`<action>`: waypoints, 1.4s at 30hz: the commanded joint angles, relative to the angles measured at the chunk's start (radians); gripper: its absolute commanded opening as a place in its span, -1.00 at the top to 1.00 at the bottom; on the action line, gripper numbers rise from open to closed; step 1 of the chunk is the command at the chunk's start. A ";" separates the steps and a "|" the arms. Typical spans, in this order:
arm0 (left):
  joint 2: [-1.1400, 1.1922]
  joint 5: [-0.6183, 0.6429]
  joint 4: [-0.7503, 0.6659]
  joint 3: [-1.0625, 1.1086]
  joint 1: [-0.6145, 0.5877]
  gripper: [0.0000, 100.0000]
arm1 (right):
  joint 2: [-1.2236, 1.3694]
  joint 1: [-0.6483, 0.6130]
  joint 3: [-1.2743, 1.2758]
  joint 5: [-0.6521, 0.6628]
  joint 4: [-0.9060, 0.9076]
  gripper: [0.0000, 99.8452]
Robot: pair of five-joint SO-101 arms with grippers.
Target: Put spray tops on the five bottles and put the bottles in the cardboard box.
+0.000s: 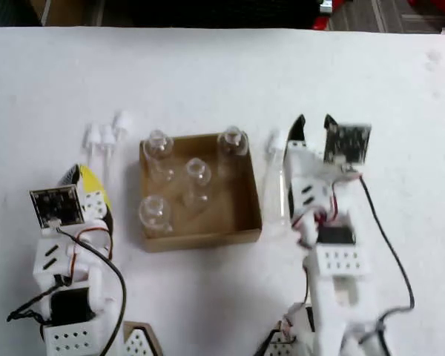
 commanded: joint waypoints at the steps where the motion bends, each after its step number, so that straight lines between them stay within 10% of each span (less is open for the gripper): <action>1: -0.018 -0.012 -0.029 -0.052 0.010 0.94 | 0.196 0.048 -0.212 -0.020 0.101 0.70; 28: -0.018 -0.017 -0.032 -0.052 0.012 0.94 | 0.582 -0.041 -0.945 0.025 1.050 0.70; 42: -0.018 -0.017 -0.034 -0.052 0.008 0.94 | 0.937 -0.071 -1.169 0.058 1.141 0.70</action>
